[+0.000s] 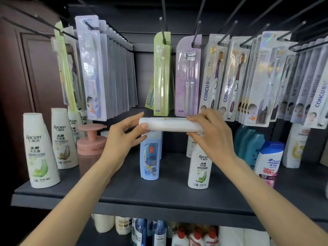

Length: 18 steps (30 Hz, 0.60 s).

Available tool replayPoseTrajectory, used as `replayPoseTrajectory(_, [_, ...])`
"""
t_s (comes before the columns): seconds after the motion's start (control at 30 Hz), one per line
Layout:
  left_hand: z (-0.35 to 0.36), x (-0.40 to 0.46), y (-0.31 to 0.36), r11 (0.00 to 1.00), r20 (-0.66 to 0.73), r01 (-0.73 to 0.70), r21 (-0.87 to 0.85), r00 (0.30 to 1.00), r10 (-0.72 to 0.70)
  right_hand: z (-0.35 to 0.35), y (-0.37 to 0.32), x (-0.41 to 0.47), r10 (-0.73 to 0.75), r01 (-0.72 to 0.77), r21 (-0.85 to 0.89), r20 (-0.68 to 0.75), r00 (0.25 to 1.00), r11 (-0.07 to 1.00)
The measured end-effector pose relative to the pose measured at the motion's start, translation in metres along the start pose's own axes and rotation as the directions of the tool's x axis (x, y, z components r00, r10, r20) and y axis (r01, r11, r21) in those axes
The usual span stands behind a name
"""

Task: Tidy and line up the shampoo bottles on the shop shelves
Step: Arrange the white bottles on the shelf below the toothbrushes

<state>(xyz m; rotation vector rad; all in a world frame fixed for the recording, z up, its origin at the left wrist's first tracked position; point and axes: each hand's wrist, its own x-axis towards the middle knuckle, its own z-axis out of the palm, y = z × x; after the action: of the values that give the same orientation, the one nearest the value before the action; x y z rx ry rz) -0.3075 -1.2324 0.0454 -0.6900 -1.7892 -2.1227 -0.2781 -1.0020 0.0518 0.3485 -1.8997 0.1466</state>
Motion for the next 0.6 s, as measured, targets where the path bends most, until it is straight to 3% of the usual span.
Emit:
replayPoseTrajectory(0.13, [0.001,0.000,-0.004,1.000,0.039,0.022,-0.009,0.999,-0.021,-0.004,0.004,-0.009,-0.070,0.063,-0.072,-0.089,0.994,0.995])
replayPoseTrajectory(0.23, [0.002,-0.004,-0.006,0.998,0.067,-0.038,-0.049,0.997,0.041,-0.007,0.009,-0.012,-0.029,0.030,0.014,-0.054,0.998,0.999])
replayPoseTrajectory(0.43, [-0.003,-0.008,-0.009,0.987,0.075,-0.134,-0.090,0.987,0.140,-0.017,0.020,-0.019,-0.187,0.193,0.088,-0.069,0.980,0.977])
replayPoseTrajectory(0.53, [-0.002,-0.005,-0.009,0.990,0.073,-0.117,-0.080,0.990,0.123,-0.018,0.019,-0.019,-0.111,0.114,0.191,-0.029,0.993,0.975])
replayPoseTrajectory(0.6, [-0.001,-0.003,-0.008,0.991,0.051,-0.098,-0.088,0.993,0.103,-0.021,0.013,-0.018,0.025,-0.045,0.333,0.064,0.998,0.942])
